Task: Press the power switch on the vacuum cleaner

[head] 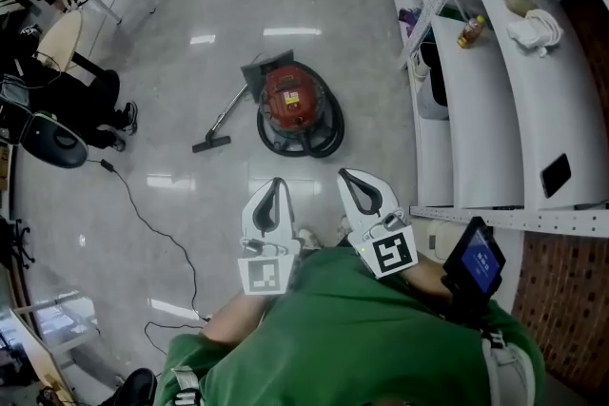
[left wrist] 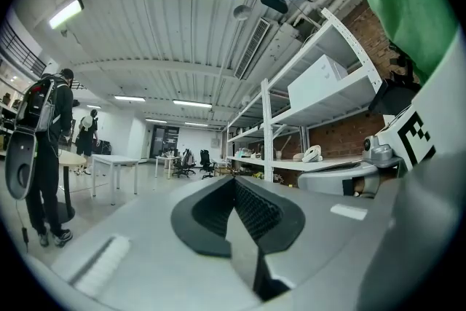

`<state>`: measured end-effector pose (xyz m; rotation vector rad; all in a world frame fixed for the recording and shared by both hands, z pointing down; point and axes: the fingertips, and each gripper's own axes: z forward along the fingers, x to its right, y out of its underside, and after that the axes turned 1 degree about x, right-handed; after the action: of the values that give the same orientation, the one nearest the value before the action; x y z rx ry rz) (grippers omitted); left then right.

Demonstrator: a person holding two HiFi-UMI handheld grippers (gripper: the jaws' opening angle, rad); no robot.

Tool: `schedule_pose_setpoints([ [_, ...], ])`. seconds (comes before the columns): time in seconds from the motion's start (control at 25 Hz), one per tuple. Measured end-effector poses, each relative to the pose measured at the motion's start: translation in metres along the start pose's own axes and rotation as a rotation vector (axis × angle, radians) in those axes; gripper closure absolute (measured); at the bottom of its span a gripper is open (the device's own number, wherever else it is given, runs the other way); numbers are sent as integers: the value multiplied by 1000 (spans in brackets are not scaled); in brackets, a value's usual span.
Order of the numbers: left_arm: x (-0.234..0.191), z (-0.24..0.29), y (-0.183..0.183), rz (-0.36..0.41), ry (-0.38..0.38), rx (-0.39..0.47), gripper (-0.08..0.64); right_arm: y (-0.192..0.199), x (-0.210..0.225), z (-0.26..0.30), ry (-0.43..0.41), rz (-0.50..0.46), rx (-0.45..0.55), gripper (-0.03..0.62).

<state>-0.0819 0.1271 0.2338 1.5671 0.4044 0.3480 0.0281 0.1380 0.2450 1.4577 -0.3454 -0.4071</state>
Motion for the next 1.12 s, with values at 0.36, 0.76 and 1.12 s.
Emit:
schedule_pose_setpoints([
  [0.36,4,-8,12,-14,-12,-3,554,12,1,-9,10,31,-10,595],
  [0.76,3,-2,15,-20,-2,-19,554,14,-1,-8,5,37,-23,595],
  [1.12,1,-5,18,-23,-9,-31,554,13,-4,-7,-1,33,-24,595],
])
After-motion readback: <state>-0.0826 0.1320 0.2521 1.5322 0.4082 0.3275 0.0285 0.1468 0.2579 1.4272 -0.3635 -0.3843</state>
